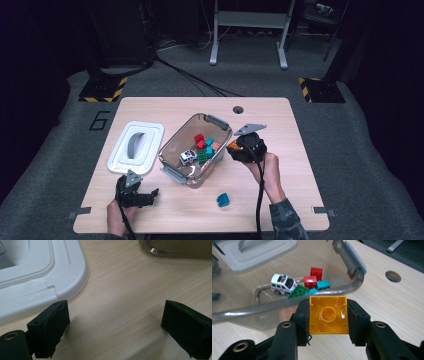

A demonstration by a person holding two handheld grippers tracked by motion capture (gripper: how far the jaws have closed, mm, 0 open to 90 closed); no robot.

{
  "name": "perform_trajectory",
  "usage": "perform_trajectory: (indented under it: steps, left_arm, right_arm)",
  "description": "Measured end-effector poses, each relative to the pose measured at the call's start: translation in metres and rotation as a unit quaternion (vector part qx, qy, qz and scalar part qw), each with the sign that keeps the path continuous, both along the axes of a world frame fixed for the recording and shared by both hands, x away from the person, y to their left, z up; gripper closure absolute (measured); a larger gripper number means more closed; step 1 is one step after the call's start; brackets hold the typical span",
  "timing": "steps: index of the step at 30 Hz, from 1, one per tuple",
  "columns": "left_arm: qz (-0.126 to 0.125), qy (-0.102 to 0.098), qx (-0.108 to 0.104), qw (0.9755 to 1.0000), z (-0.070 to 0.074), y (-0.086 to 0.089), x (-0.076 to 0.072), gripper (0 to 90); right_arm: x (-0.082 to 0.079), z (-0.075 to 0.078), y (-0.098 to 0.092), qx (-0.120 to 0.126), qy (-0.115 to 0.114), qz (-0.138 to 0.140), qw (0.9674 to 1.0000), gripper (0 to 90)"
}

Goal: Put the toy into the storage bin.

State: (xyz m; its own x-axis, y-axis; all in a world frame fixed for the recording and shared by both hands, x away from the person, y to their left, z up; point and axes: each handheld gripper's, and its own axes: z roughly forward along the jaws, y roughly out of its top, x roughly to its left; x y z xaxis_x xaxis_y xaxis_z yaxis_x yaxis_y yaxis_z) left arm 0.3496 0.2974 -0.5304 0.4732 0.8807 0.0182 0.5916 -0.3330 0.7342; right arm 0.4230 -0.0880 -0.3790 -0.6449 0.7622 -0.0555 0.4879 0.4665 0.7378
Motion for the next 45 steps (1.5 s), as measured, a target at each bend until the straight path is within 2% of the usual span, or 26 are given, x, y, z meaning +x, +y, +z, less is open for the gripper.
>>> perform_trajectory:
  steps: [5,6,7,9,10,12,14,21,28,31,34,38,40,41,45]
  left_arm:
    - [0.003,-0.006,-0.001,1.0000,-0.001,-0.001,0.000,7.6]
    - [0.002,-0.004,-0.001,1.0000,0.000,0.000,0.000,7.6]
    - [0.003,-0.006,0.000,1.0000,-0.001,-0.001,0.000,7.6]
    - [0.002,-0.005,0.003,1.0000,0.000,0.000,0.000,7.6]
    - [0.002,-0.005,0.003,1.0000,0.000,0.000,0.000,7.6]
    - [0.002,-0.006,0.003,1.0000,0.000,0.000,0.000,7.7]
    - [0.003,-0.006,0.002,1.0000,-0.001,-0.001,0.000,7.6]
    - [0.000,-0.005,0.004,1.0000,0.000,0.000,0.000,7.6]
    - [0.002,-0.005,0.003,1.0000,0.000,0.000,0.000,7.7]
    - [0.002,-0.006,0.003,1.0000,0.000,0.000,-0.001,7.7]
    - [0.001,-0.004,0.003,1.0000,0.000,0.000,0.000,7.7]
    - [0.001,-0.005,0.003,1.0000,0.000,0.000,0.000,7.7]
    - [0.002,-0.005,0.003,1.0000,0.000,0.000,0.000,7.7]
    - [0.001,-0.004,0.003,1.0000,0.000,0.000,0.000,7.7]
    - [0.002,-0.004,0.001,1.0000,0.000,-0.001,-0.001,7.7]
  right_arm:
    - [0.008,0.010,0.010,0.005,-0.010,0.013,0.9999,58.4]
    - [0.008,0.012,0.012,0.005,-0.003,0.009,0.9999,58.4]
    - [0.010,0.013,0.015,0.006,-0.010,0.014,0.9998,58.5]
    - [0.011,0.014,0.020,0.008,-0.004,0.014,0.9999,58.4]
    - [0.014,0.014,0.023,0.004,-0.011,0.024,0.9997,58.4]
    - [0.016,0.013,0.030,0.004,-0.004,0.023,0.9997,58.4]
    - [0.019,0.011,0.036,-0.001,-0.007,0.035,0.9994,58.4]
    - [0.028,0.000,0.055,-0.020,0.008,0.051,0.9984,58.3]
    - [0.029,-0.010,0.061,-0.042,0.032,0.059,0.9969,58.1]
    - [0.028,-0.011,0.060,-0.038,0.032,0.056,0.9972,57.6]
    - [0.029,-0.012,0.060,-0.046,0.034,0.056,0.9968,56.0]
    - [0.028,-0.012,0.059,-0.043,0.037,0.050,0.9971,46.5]
    - [0.025,-0.011,0.057,-0.038,0.030,0.044,0.9978,39.8]
    - [0.023,-0.010,0.056,-0.032,0.029,0.037,0.9984,37.3]
    - [0.015,-0.005,0.046,-0.014,0.021,0.038,0.9990,26.1]
